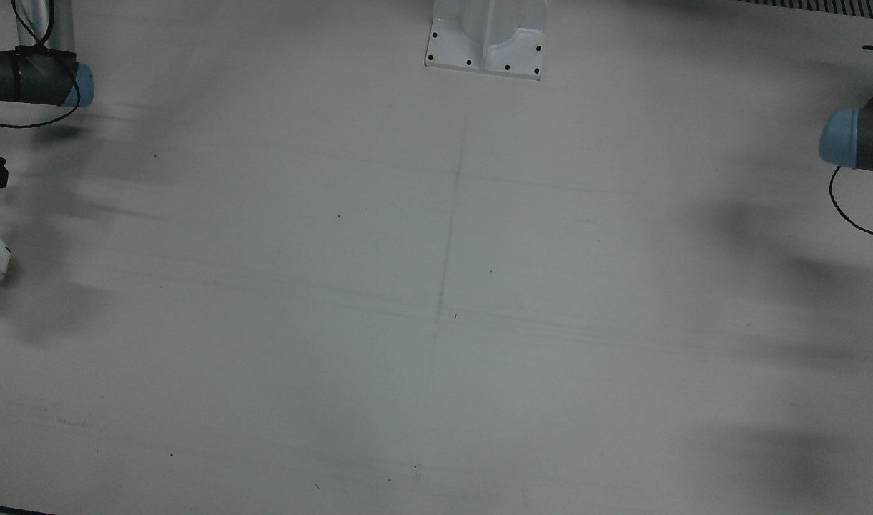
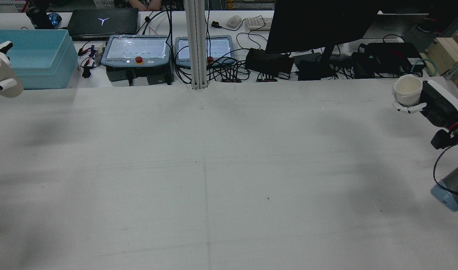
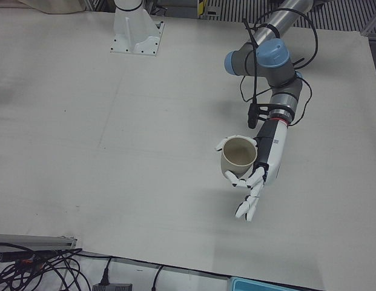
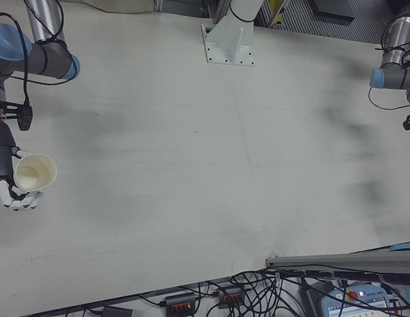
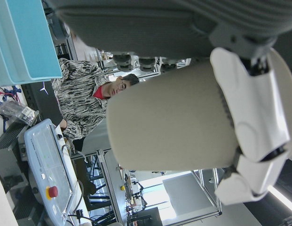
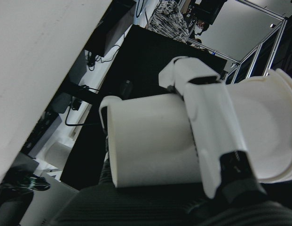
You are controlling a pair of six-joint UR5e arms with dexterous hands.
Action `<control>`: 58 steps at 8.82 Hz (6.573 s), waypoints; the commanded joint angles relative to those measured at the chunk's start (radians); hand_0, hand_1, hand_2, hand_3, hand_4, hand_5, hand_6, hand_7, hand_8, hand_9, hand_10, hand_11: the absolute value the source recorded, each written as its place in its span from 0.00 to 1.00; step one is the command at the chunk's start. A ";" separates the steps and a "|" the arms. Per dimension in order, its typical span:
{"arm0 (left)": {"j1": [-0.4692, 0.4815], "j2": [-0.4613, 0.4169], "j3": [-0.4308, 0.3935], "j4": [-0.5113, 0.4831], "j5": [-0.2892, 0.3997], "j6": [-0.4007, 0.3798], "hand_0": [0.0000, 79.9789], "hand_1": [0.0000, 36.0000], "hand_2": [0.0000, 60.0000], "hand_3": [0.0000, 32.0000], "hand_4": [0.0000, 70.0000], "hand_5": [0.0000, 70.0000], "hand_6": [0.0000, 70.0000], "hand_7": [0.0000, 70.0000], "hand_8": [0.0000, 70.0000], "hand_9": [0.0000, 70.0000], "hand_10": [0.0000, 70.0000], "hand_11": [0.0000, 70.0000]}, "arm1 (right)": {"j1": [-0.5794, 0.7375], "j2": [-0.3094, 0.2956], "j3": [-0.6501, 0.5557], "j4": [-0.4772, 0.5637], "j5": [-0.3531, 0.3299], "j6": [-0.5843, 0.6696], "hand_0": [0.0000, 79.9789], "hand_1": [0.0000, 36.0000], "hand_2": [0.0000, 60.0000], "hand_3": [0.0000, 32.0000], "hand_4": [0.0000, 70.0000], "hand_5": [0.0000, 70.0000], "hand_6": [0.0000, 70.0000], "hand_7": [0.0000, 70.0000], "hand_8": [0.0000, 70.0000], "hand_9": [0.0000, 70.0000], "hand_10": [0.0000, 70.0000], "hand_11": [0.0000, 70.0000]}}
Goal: Pour water
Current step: 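Grasp the second white paper cup with the right hand and lift it, then bring both held cups toward the table center, near each other, then tilt the right hand's cup over the left hand's cup to pour, then raise the right hand's cup upright and withdraw both hands outward, then lower the left hand's cup and release it on the table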
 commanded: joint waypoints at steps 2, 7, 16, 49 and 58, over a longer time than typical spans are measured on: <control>0.131 -0.076 0.006 0.077 -0.002 0.010 0.57 1.00 1.00 0.00 0.48 0.89 0.13 0.17 0.05 0.08 0.05 0.10 | 0.031 0.135 0.378 -0.433 0.007 -0.091 1.00 1.00 0.56 0.00 0.09 1.00 0.46 0.80 0.62 0.88 0.60 0.88; 0.275 -0.227 0.148 0.113 0.046 0.164 0.57 1.00 1.00 0.00 0.46 0.88 0.13 0.17 0.06 0.09 0.05 0.11 | 0.018 0.286 0.511 -0.700 0.012 -0.145 1.00 1.00 0.62 0.00 0.12 1.00 0.52 0.89 0.60 0.85 0.58 0.86; 0.469 -0.549 0.314 0.179 0.046 0.309 0.57 1.00 1.00 0.00 0.46 0.90 0.13 0.16 0.06 0.08 0.05 0.10 | -0.230 0.464 0.522 -0.895 0.153 -0.382 1.00 1.00 0.63 0.00 0.16 1.00 0.56 0.97 0.55 0.77 0.52 0.79; 0.190 -0.018 0.428 -0.329 0.006 0.170 0.60 0.67 1.00 0.00 0.41 0.70 0.09 0.12 0.04 0.06 0.04 0.09 | 0.166 -0.148 -0.059 0.068 0.010 0.127 0.92 0.94 0.63 0.00 0.08 1.00 0.40 0.61 0.55 0.76 0.70 1.00; 0.183 -0.017 0.457 -0.345 0.007 0.153 0.61 0.27 0.00 0.00 0.30 0.00 0.06 0.08 0.01 0.02 0.01 0.04 | 0.165 -0.151 -0.059 0.068 0.010 0.117 0.97 0.95 0.58 0.00 0.08 1.00 0.40 0.61 0.53 0.74 0.69 1.00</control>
